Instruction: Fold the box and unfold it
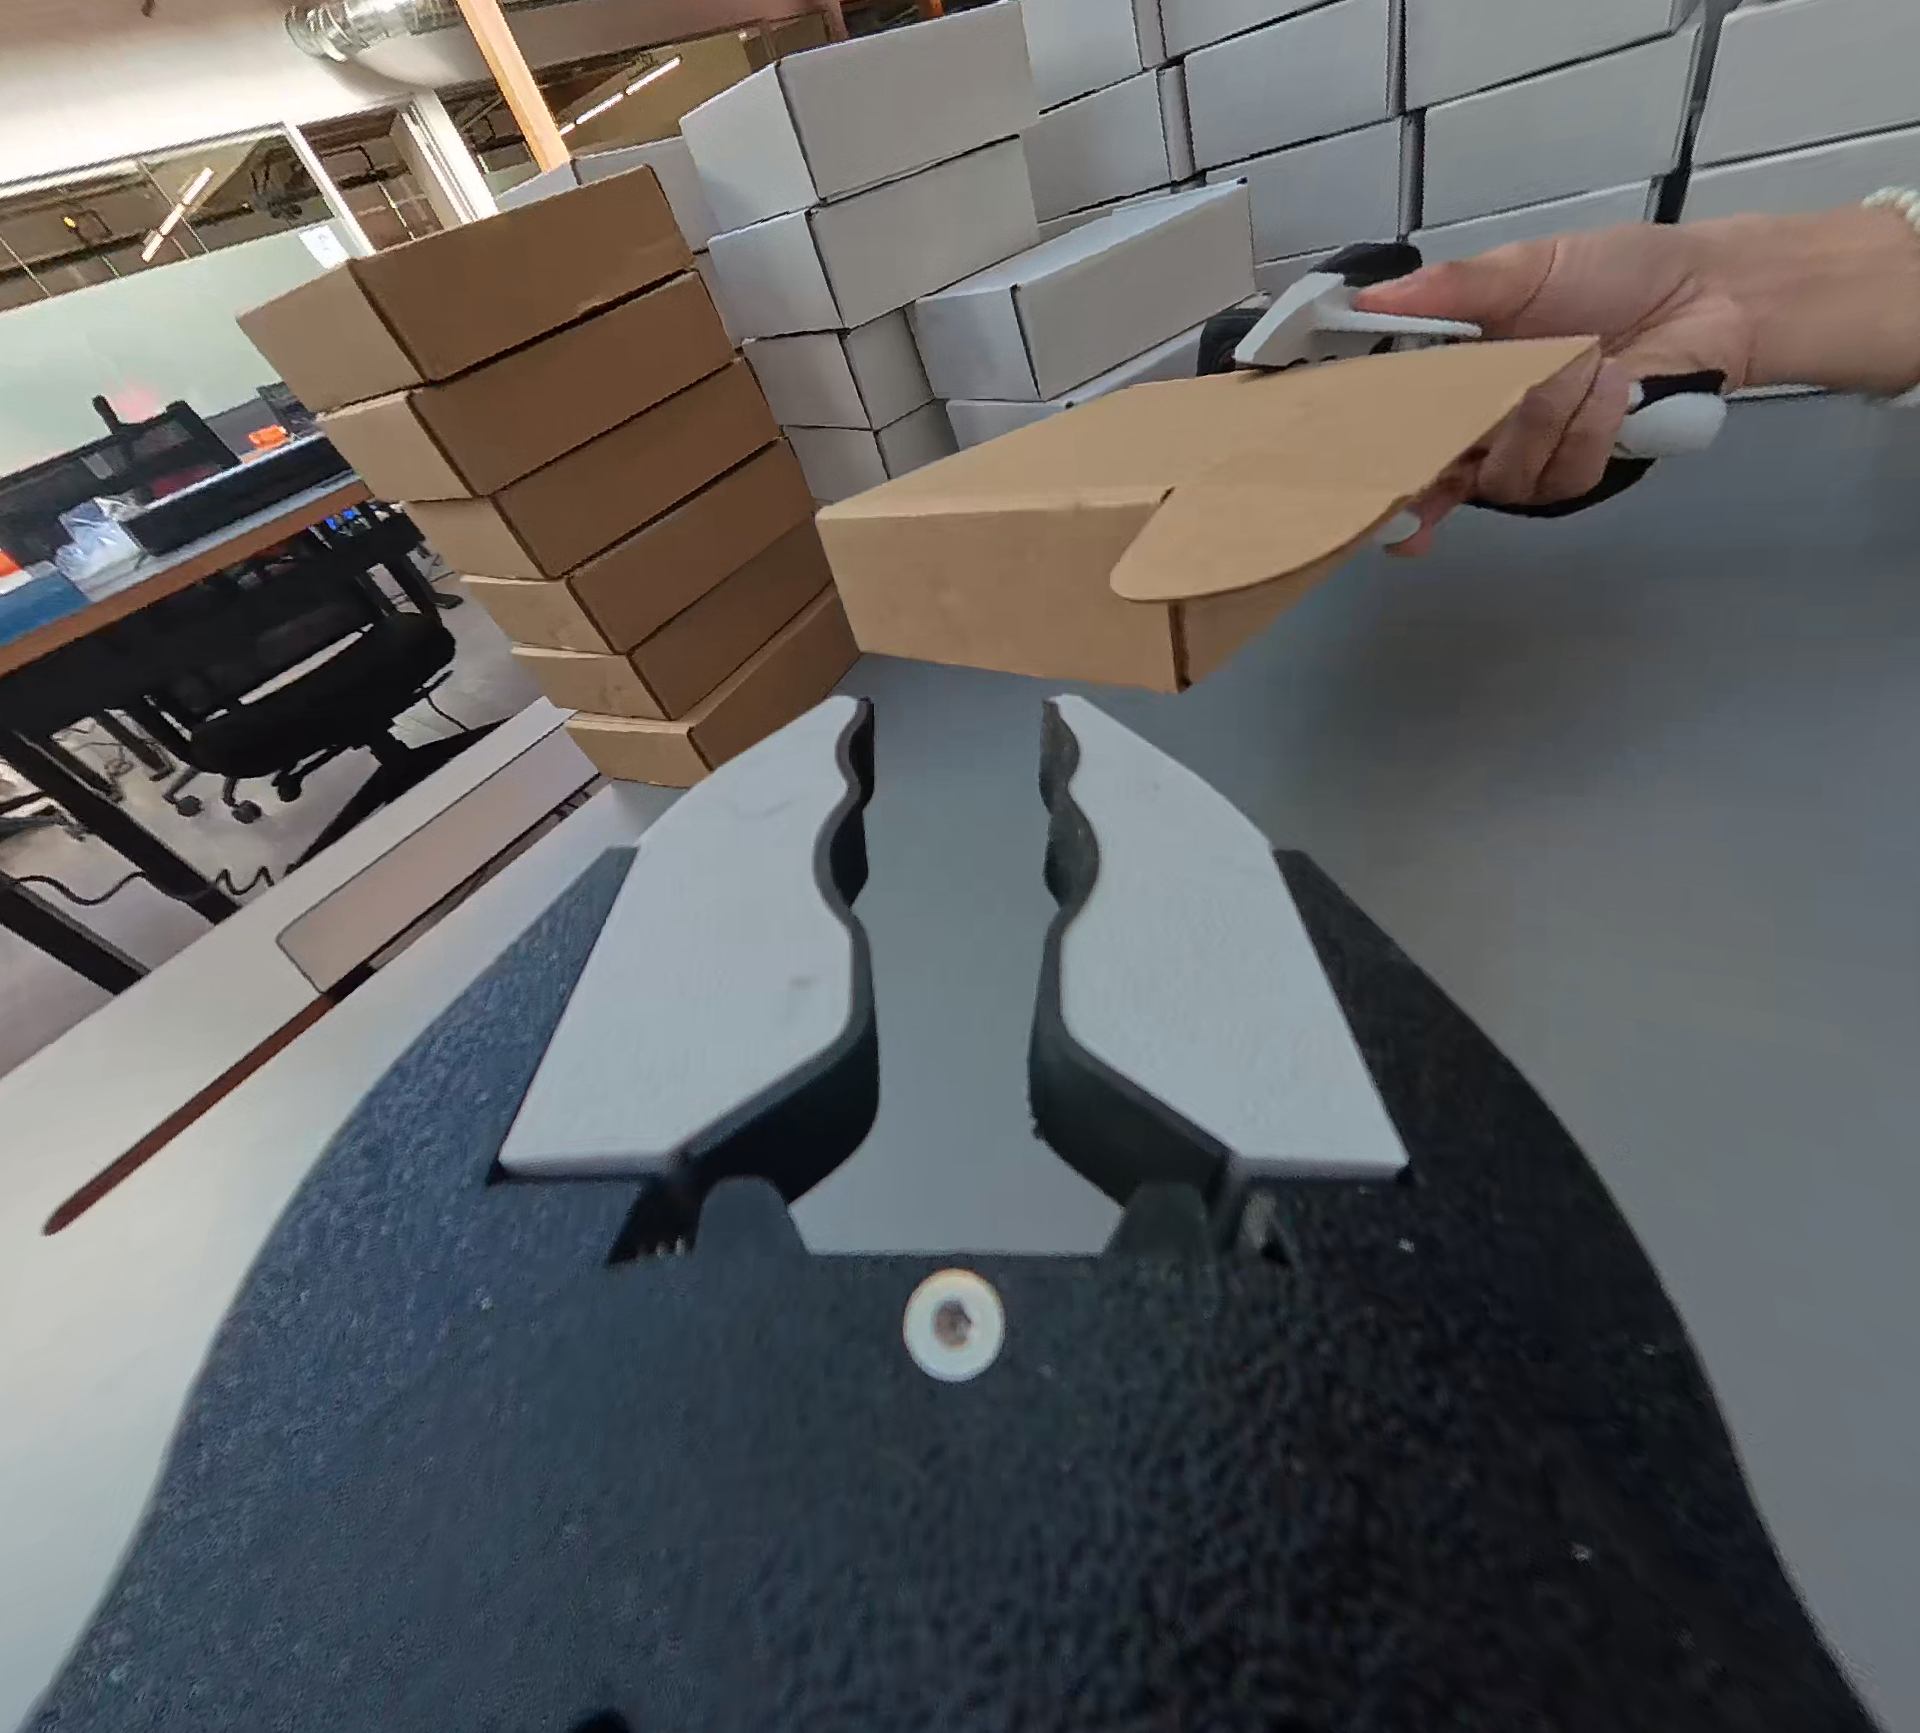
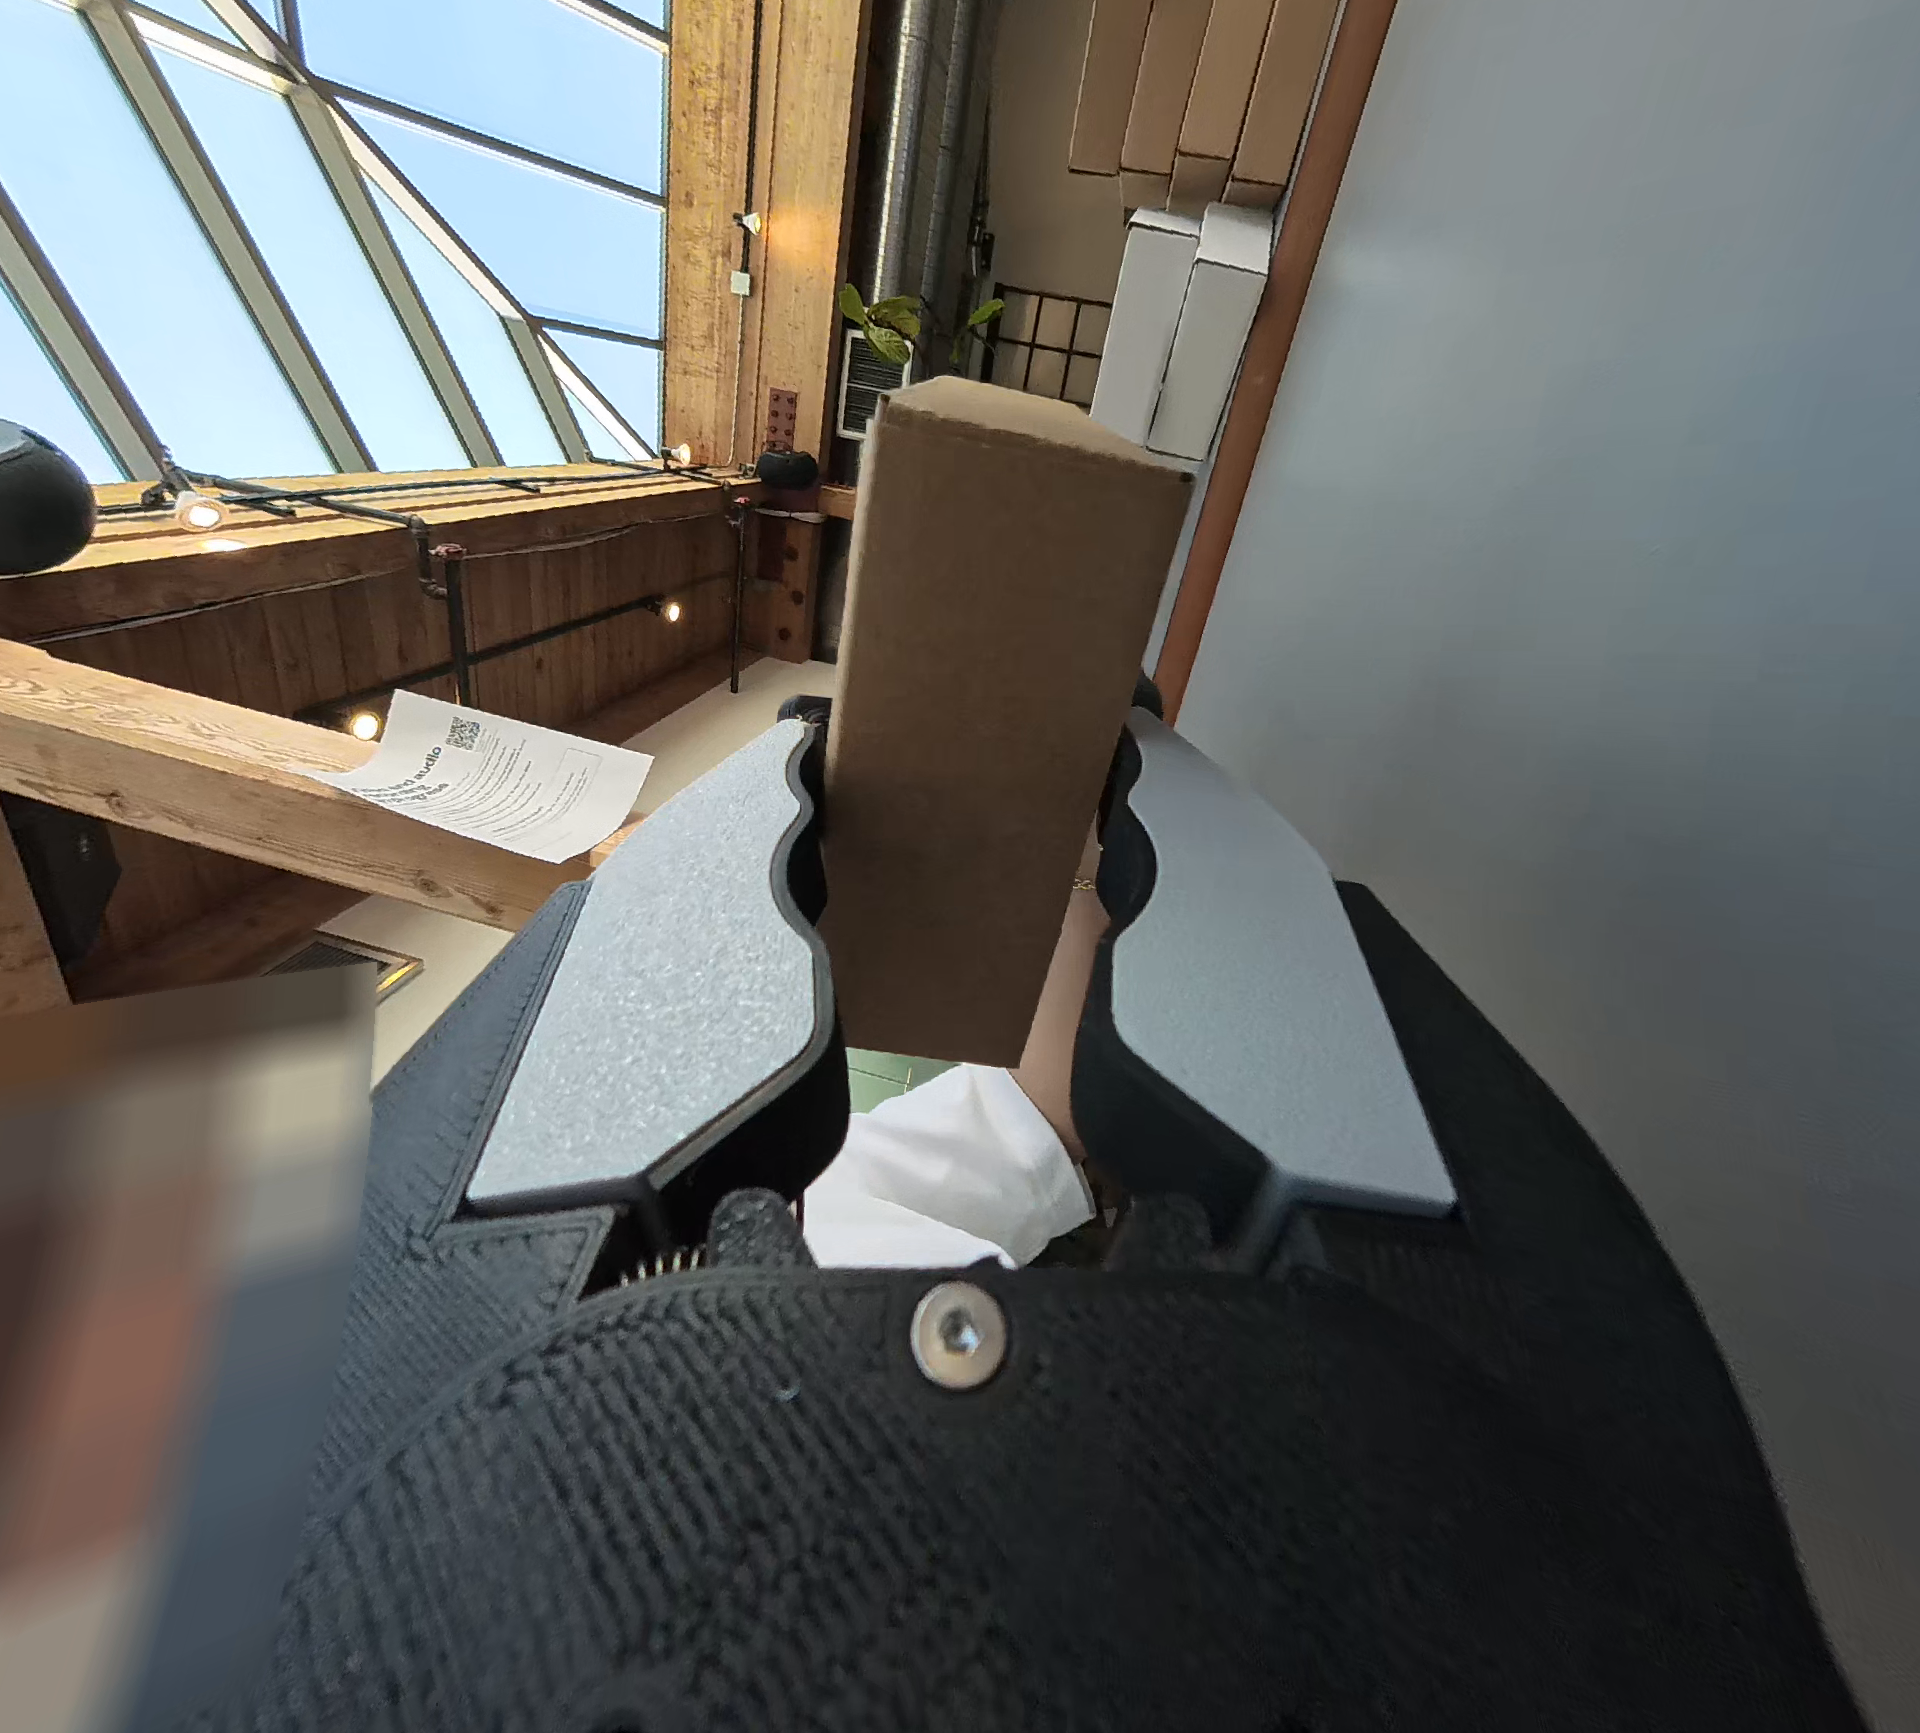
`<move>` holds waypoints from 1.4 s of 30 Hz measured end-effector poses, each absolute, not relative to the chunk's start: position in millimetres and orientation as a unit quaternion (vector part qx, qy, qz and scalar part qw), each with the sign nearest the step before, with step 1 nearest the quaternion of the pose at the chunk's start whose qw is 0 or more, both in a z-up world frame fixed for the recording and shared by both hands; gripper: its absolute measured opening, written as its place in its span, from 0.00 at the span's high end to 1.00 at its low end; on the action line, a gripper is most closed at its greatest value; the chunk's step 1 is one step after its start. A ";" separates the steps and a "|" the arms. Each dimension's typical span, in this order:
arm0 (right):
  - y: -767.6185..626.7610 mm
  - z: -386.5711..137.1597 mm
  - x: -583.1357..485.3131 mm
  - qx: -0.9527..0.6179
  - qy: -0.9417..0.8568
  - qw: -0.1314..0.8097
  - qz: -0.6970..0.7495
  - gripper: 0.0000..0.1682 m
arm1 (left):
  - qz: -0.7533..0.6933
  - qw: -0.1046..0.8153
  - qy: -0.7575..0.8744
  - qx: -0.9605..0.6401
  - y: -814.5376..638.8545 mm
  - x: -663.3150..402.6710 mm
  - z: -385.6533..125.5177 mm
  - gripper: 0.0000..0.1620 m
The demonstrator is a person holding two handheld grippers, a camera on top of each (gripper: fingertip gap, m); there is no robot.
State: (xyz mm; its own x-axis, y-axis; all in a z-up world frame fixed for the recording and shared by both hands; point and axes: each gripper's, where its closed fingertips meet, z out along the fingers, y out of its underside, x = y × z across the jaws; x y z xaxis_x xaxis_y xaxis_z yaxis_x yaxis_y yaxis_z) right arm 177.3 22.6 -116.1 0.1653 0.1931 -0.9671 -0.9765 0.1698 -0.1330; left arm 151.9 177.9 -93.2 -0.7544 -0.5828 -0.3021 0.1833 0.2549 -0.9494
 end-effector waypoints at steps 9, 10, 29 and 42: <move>22.9 -117.5 180.2 -0.429 0.458 0.628 0.459 0.69 | -0.476 0.486 0.732 -0.041 173.1 148.6 -90.5 0.65; 22.2 -117.3 180.4 -0.424 0.459 0.629 0.463 0.69 | -0.450 0.512 0.731 -0.027 174.0 149.2 -90.4 0.63; 35.7 -123.0 184.0 -0.417 0.496 0.622 0.440 0.69 | -0.084 0.708 0.667 0.216 140.3 149.4 -97.0 0.59; 49.4 -120.4 170.6 -0.444 0.491 0.615 0.429 0.70 | 0.001 0.748 0.640 0.177 149.8 167.5 -97.2 0.62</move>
State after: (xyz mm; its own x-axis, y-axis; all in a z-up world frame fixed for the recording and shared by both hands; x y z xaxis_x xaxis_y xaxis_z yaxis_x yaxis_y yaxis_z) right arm 170.6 49.4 -120.4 0.1501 0.0921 -0.9844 -0.9633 0.2379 -0.1246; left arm 167.5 149.8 -97.2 0.1821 0.2286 -0.9564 0.2248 0.9372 0.2668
